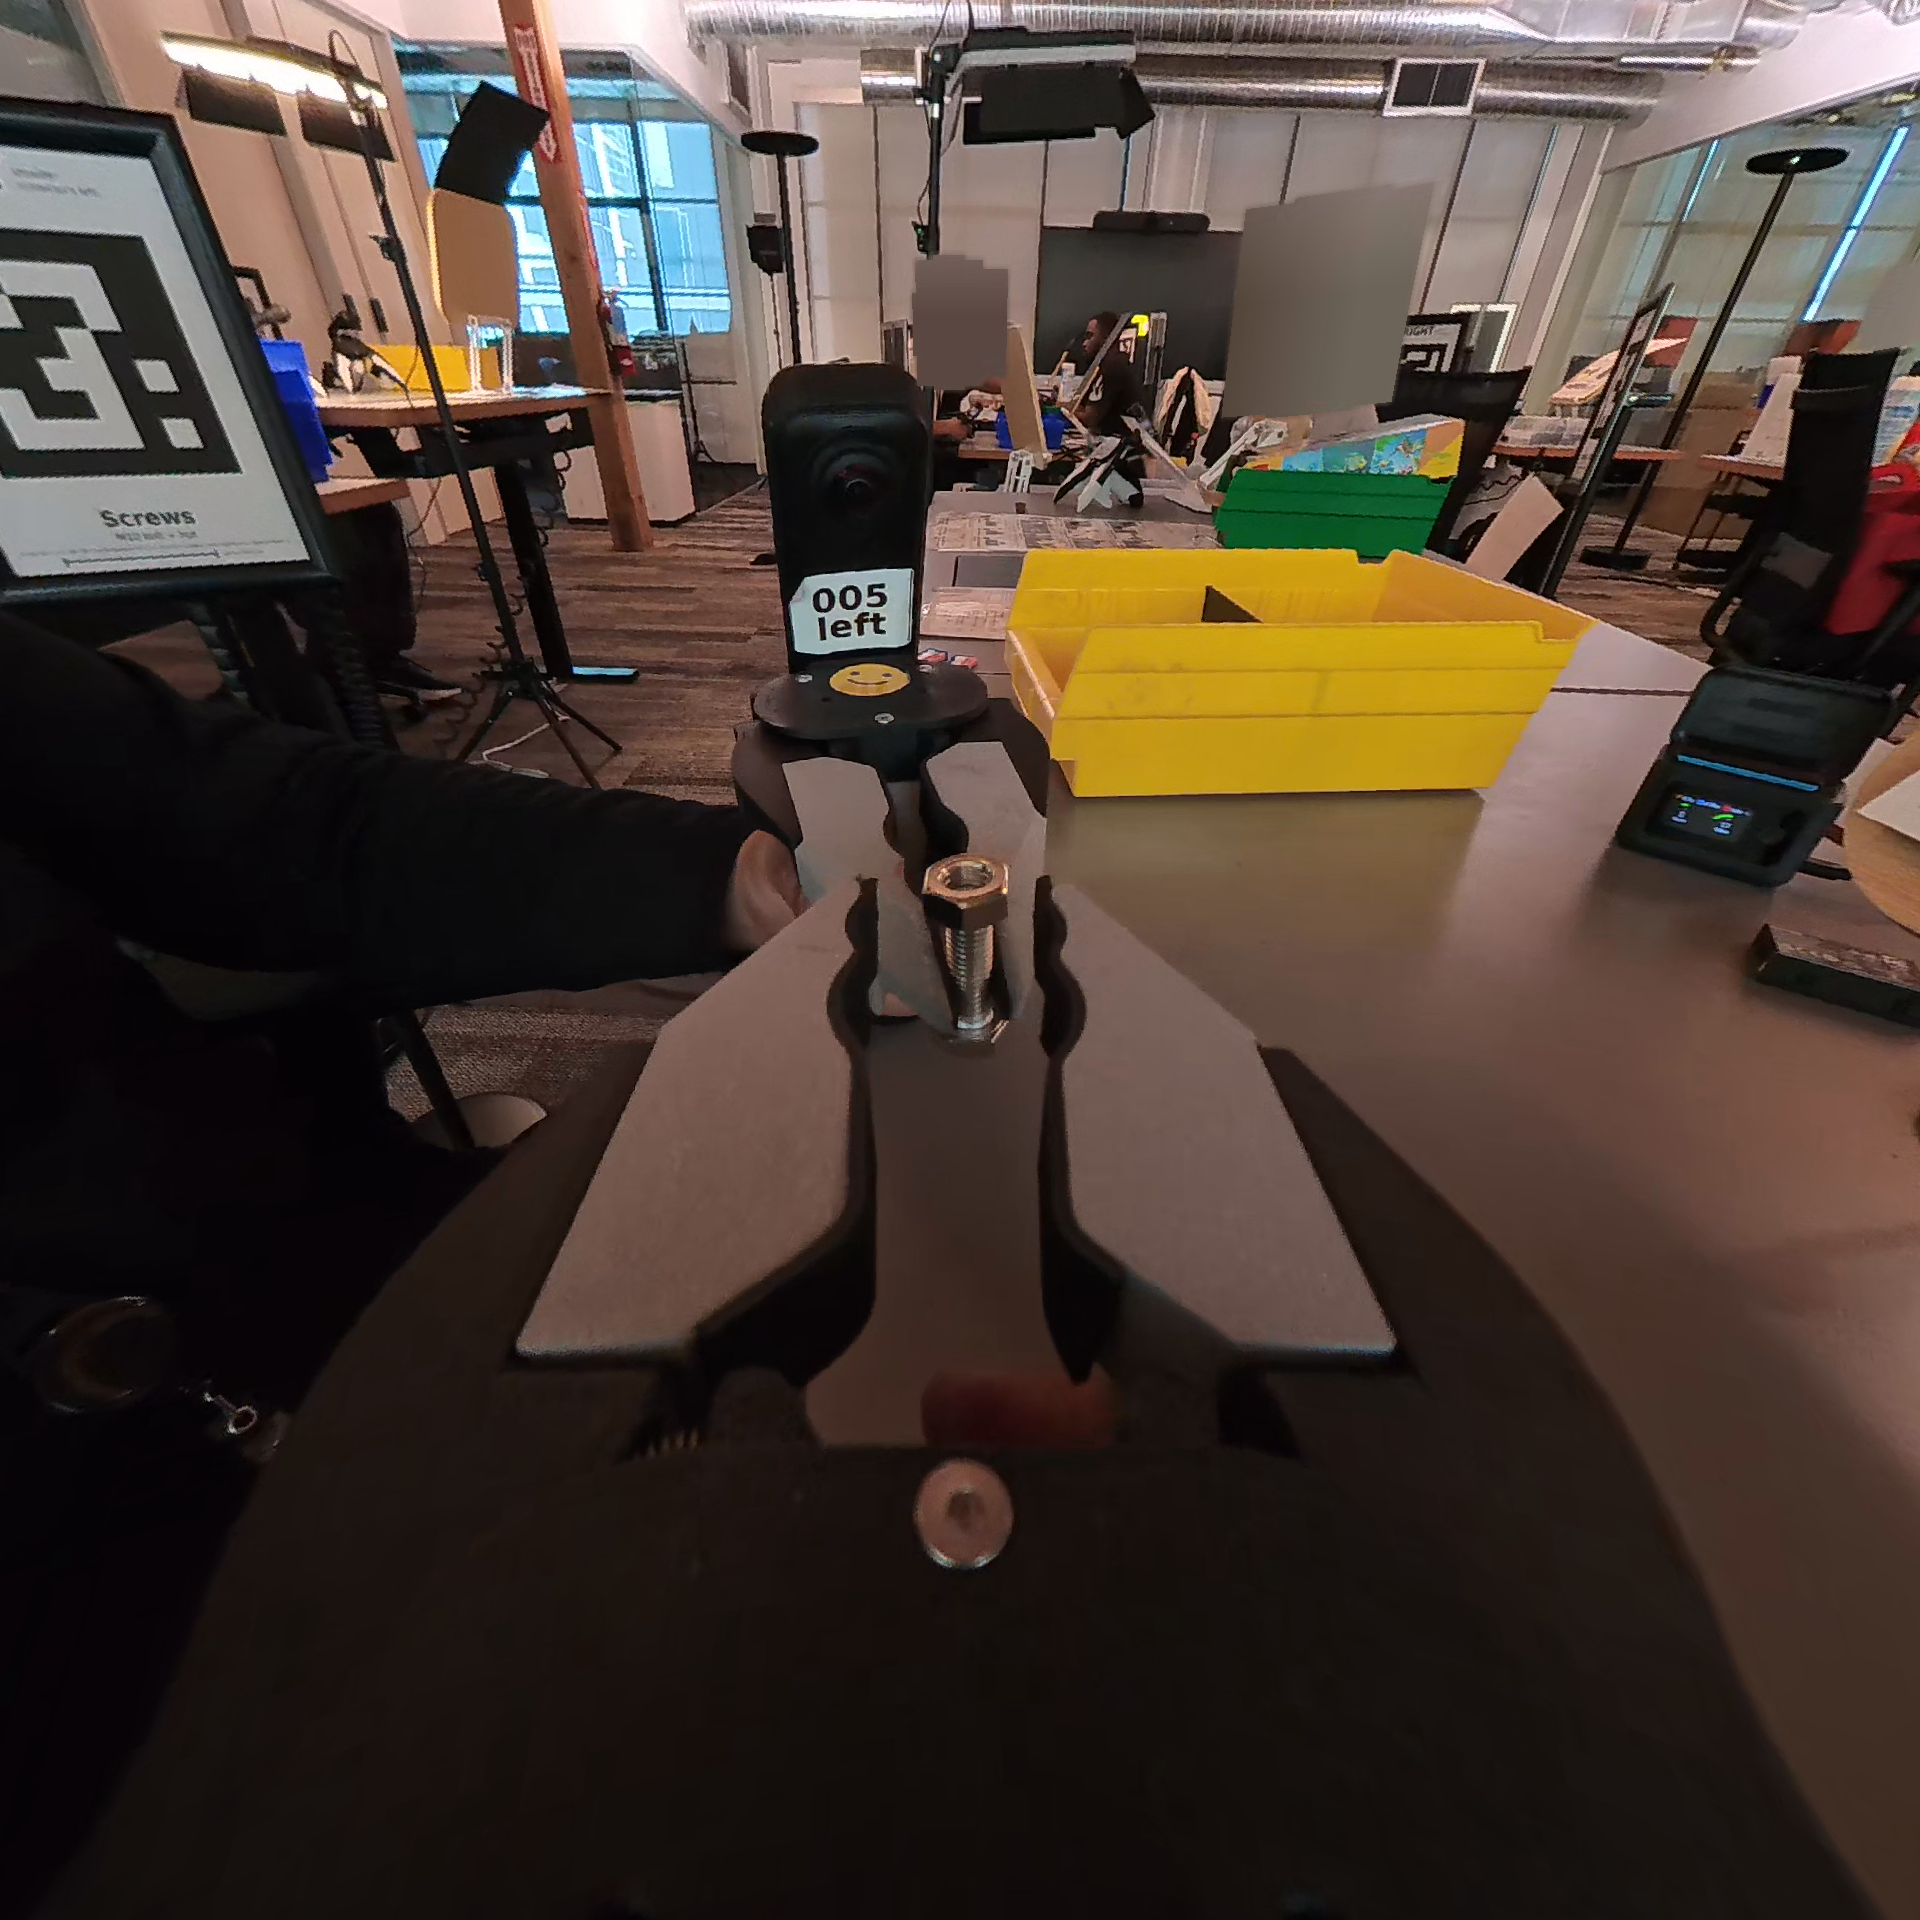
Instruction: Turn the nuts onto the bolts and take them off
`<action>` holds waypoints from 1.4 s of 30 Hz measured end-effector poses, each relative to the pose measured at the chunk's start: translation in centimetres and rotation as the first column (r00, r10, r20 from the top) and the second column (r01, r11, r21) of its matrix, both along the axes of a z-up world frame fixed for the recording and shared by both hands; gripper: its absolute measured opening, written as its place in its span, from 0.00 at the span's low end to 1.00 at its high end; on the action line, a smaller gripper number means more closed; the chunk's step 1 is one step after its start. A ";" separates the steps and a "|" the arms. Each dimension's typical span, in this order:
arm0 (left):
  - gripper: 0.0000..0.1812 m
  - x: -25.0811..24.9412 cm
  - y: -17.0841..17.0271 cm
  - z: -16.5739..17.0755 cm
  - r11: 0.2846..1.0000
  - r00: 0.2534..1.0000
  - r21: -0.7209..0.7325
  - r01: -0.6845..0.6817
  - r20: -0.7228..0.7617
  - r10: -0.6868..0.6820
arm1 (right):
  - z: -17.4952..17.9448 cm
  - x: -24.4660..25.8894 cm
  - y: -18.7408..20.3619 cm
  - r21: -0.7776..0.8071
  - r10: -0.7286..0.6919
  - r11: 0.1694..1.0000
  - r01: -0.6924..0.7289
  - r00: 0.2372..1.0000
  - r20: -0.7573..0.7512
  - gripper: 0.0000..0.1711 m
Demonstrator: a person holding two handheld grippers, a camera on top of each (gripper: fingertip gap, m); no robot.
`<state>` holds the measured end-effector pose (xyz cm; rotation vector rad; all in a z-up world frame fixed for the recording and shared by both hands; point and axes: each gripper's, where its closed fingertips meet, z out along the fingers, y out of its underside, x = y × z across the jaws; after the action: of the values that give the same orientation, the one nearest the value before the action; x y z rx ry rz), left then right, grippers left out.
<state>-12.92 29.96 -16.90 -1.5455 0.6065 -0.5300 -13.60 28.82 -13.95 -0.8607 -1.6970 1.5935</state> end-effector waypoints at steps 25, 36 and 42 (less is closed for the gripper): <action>0.04 0.0 0.2 -0.2 1.000 1.000 -0.008 -0.015 -0.010 0.015 | -0.6 -0.8 0.0 0.019 -0.048 0.999 0.048 0.999 0.017 0.08; 0.04 0.0 0.4 -0.3 1.000 1.000 -0.012 -0.024 -0.018 0.024 | -0.7 -0.8 0.1 -0.023 -0.034 0.999 0.035 0.998 0.054 0.08; 0.04 -0.3 0.8 -0.5 0.998 0.997 -0.018 -0.063 -0.034 0.062 | -1.0 -1.0 0.5 -0.004 -0.073 0.997 0.074 0.992 0.102 0.08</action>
<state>-13.21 30.73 -17.36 -1.5890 0.5782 -0.4647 -14.61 29.33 -14.92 -1.0120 -1.7090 1.5313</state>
